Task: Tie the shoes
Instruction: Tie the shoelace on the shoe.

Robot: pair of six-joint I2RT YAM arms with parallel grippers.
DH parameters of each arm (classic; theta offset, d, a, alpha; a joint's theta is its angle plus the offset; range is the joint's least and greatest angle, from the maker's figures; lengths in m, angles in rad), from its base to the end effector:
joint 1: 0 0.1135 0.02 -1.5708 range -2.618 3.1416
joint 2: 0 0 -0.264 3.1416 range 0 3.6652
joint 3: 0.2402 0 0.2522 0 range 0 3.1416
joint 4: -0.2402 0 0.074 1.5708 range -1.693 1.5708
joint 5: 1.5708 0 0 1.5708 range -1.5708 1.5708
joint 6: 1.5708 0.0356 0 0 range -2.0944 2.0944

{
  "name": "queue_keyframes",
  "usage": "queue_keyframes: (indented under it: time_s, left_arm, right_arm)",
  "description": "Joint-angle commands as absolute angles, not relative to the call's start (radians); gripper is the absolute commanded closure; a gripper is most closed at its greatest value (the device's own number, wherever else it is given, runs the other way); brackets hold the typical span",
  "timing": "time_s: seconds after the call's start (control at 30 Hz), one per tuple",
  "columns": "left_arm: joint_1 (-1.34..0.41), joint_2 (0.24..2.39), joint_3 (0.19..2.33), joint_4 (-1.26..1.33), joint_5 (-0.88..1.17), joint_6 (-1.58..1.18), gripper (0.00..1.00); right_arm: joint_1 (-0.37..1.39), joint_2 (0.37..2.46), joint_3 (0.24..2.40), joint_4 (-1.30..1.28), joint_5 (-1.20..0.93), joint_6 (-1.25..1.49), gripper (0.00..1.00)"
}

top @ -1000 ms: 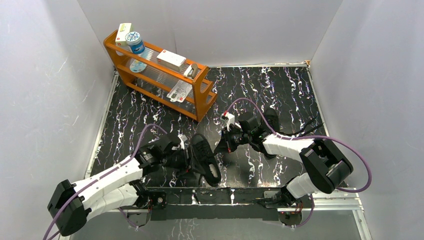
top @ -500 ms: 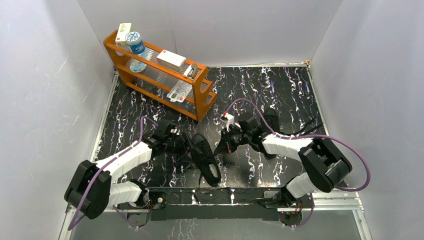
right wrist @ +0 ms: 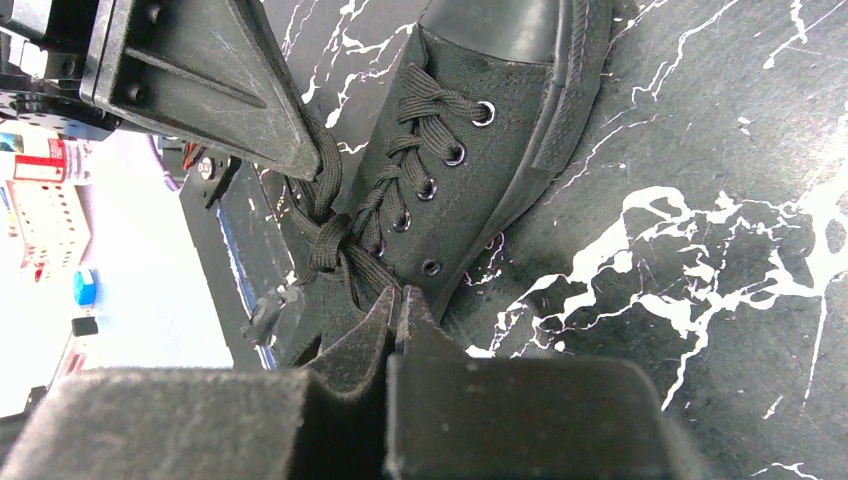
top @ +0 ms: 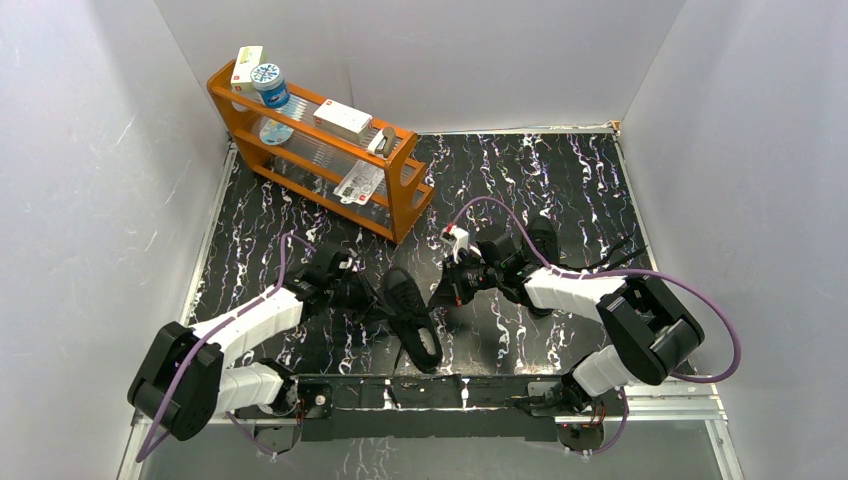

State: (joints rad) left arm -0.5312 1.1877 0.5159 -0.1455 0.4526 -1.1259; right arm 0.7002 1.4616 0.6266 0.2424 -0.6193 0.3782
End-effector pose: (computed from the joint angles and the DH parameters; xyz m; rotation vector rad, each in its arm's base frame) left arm 0.1843 -0.1264 0.1755 -0.5552 2.6503 -1.2060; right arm 0.2050 0.1998 0.1771 -0.7533 2.2018 1.2567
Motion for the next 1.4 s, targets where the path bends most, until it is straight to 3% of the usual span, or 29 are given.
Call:
queue_keyframes:
  time_s: [0.0,0.33,0.63,0.7,0.77,0.8,0.9,1.0,1.1,1.37]
  left_arm:
    - [-0.519,1.170,0.505,-0.186,0.433,-1.090,1.00]
    - [-0.517,1.113,0.398,-0.181,0.432,-1.118,1.00]
    - [-0.516,1.125,0.391,-0.138,0.458,-1.093,0.99]
    - [-0.516,1.134,0.454,-0.237,0.420,-1.038,0.80]
    - [-0.516,1.130,0.522,-0.361,0.371,-0.973,0.68]
    - [-0.516,1.120,0.555,-0.418,0.347,-0.960,0.53]
    - [-0.516,1.080,0.636,-0.561,0.298,-0.922,0.43]
    - [-0.517,1.034,0.674,-0.581,0.324,-0.906,0.45]
    - [-0.519,1.028,0.654,-0.414,0.473,-0.902,0.49]
    - [-0.524,1.209,0.651,-0.218,0.651,-0.857,0.52]
  right_arm:
    - [0.696,1.434,0.651,0.265,-0.598,0.367,1.00]
    - [0.685,1.409,0.628,0.243,-0.522,0.370,1.00]
    - [0.685,1.450,0.647,0.270,-0.632,0.350,1.00]
    - [0.684,1.460,0.655,0.266,-0.653,0.344,1.00]
    - [0.685,1.467,0.663,0.263,-0.665,0.341,1.00]
    - [0.684,1.470,0.667,0.261,-0.666,0.340,1.00]
    - [0.684,1.475,0.671,0.257,-0.667,0.340,1.00]
    - [0.684,1.480,0.676,0.256,-0.670,0.343,1.00]
    - [0.685,1.482,0.679,0.260,-0.670,0.347,1.00]
    - [0.685,1.483,0.680,0.259,-0.672,0.351,1.00]
